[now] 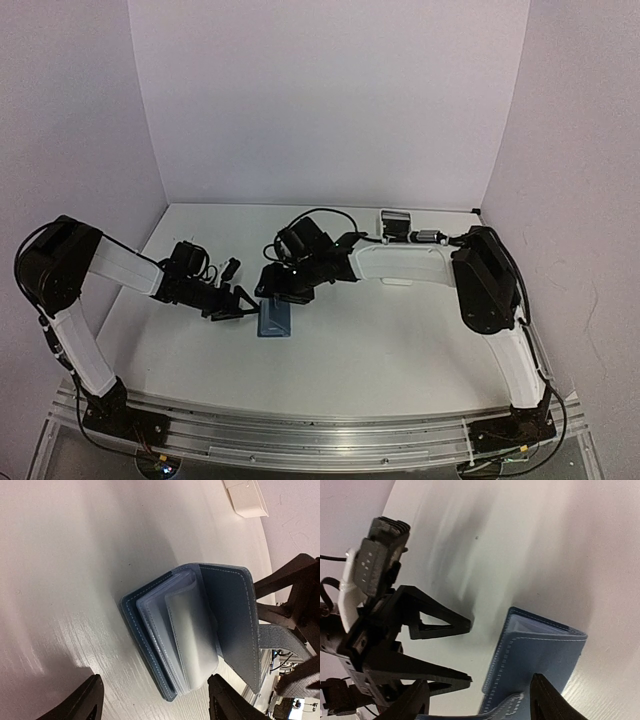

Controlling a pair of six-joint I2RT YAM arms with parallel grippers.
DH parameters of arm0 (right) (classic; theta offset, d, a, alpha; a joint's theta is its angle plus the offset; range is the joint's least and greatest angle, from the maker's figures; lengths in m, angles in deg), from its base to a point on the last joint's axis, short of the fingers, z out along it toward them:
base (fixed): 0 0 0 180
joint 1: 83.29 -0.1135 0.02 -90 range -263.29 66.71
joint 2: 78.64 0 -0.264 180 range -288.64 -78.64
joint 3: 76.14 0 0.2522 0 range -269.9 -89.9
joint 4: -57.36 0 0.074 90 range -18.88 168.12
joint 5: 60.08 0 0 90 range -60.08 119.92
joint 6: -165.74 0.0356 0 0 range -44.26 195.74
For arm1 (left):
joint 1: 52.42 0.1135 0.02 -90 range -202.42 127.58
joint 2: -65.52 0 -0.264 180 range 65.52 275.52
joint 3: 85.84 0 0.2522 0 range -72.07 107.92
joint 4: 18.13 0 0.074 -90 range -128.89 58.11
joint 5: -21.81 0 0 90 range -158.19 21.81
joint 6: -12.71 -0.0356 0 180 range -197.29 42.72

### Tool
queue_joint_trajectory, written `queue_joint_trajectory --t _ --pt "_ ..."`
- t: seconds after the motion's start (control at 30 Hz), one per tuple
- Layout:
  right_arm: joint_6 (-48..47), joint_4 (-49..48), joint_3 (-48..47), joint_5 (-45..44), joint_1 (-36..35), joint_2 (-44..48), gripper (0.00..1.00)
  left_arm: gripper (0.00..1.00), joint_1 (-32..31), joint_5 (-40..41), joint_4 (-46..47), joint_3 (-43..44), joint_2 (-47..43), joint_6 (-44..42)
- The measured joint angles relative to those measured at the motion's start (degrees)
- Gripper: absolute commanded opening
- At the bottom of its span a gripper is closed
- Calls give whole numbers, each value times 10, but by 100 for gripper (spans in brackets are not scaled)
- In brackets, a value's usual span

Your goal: Put the credit cards into the card holder

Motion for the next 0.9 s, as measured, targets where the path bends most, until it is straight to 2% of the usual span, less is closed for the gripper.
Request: queue_joint_trajectory --t 0.2,0.37,0.43,0.5,0.6,0.77,0.9 --pt "-41 -6 -39 15 -7 9 72 76 8 -7 -27 0 -13 -21" --pt "-76 -5 -45 17 -9 44 72 76 17 -13 -35 -8 -54 -33" --pt "-82 -6 -45 6 -9 63 70 75 19 -17 -30 -18 -77 -35" --pt "-77 -13 -31 -15 -6 86 62 68 19 -19 -25 -30 -97 -33" --pt "-41 -25 34 -39 9 139 57 62 19 -27 -22 -48 -115 -27" --pt "0 -22 104 -68 40 150 57 76 19 -59 -6 -81 -159 -22" --pt "13 -16 111 -63 43 107 55 81 16 -66 19 -87 -174 -21"
